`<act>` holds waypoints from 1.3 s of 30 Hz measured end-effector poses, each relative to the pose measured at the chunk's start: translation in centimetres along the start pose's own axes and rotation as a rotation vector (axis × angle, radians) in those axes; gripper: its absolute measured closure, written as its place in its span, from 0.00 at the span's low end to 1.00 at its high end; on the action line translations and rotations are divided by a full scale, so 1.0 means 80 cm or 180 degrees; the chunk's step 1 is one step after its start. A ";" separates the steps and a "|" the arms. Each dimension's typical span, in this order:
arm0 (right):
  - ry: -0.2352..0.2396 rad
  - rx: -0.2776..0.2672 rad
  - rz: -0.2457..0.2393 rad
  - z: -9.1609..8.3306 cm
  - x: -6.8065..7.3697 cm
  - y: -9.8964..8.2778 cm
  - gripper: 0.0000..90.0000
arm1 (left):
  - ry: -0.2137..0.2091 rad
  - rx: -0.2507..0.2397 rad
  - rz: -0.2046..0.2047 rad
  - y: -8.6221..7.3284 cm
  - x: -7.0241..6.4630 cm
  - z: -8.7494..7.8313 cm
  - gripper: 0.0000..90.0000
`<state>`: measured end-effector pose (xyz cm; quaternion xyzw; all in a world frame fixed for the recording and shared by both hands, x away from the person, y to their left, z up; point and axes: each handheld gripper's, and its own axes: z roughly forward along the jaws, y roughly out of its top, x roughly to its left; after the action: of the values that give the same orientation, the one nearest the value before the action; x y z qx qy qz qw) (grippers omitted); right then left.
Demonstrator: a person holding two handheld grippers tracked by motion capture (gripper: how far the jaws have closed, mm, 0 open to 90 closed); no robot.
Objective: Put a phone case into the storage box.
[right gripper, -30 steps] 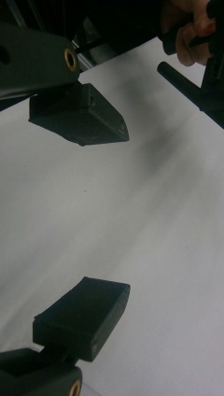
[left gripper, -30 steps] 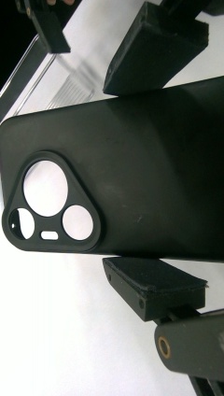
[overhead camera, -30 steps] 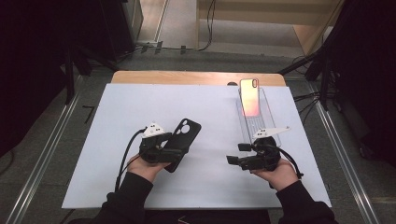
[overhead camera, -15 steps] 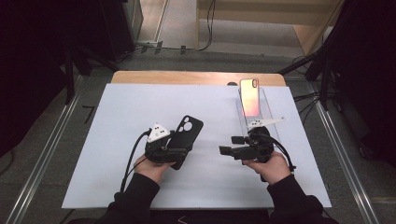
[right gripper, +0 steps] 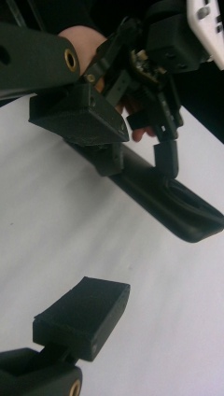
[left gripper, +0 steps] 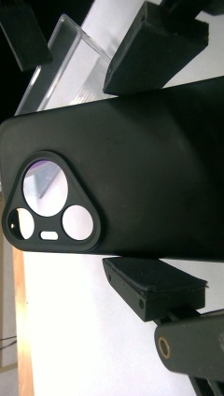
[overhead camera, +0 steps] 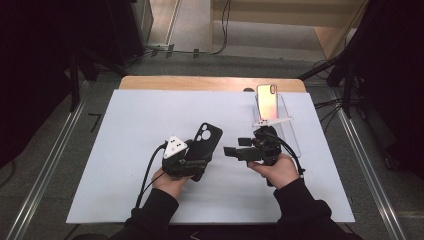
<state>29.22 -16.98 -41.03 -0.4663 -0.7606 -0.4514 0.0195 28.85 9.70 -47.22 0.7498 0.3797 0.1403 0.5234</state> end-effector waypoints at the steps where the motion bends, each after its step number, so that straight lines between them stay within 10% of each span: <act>1: 0.0008 -0.0007 -0.0001 0.001 0.000 0.002 0.24 | -0.0002 -0.0027 0.0000 -0.001 -0.001 0.001 0.17; 27: 0.0073 0.0038 0.0164 0.049 -0.004 0.038 0.26 | -0.0074 -0.0207 0.0077 -0.005 -0.018 0.000 0.16; 39: 0.0472 0.0113 0.0678 0.056 -0.014 0.043 0.72 | -0.0147 -0.0301 0.0000 -0.005 -0.019 -0.002 0.16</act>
<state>34.12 -14.01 -41.89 -0.5094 -0.7111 -0.4664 0.1317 27.55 8.76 -47.21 0.7272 0.3605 0.1407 0.5669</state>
